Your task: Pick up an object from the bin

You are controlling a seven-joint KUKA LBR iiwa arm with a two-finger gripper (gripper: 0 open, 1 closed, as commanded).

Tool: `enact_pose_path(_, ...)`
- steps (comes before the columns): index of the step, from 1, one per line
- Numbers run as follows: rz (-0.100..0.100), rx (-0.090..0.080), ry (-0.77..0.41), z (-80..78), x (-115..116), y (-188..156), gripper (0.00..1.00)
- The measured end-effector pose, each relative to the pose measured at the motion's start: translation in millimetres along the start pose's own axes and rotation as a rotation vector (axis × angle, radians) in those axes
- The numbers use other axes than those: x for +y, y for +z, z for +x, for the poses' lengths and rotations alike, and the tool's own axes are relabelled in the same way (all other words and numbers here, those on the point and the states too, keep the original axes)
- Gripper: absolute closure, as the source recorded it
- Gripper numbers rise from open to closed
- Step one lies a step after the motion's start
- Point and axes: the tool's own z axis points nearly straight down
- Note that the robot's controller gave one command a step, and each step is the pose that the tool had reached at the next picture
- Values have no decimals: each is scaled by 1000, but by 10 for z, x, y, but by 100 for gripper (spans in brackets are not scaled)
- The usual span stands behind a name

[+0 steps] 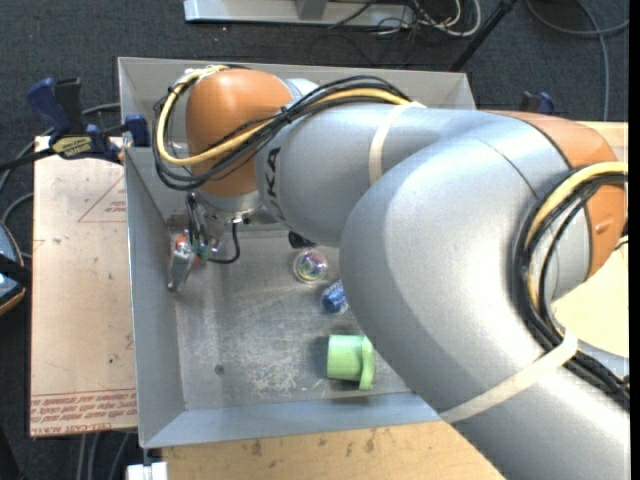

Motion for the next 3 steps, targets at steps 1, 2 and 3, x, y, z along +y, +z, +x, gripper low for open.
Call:
enact_pose_path(1, -10, -7, 5, -9, 11, 6, 100)
enact_pose_path(2, -8, -4, 4, -28, 31, -984, 100)
enact_pose_path(3, -3, 1, 2, -32, 37, -1089, 100)
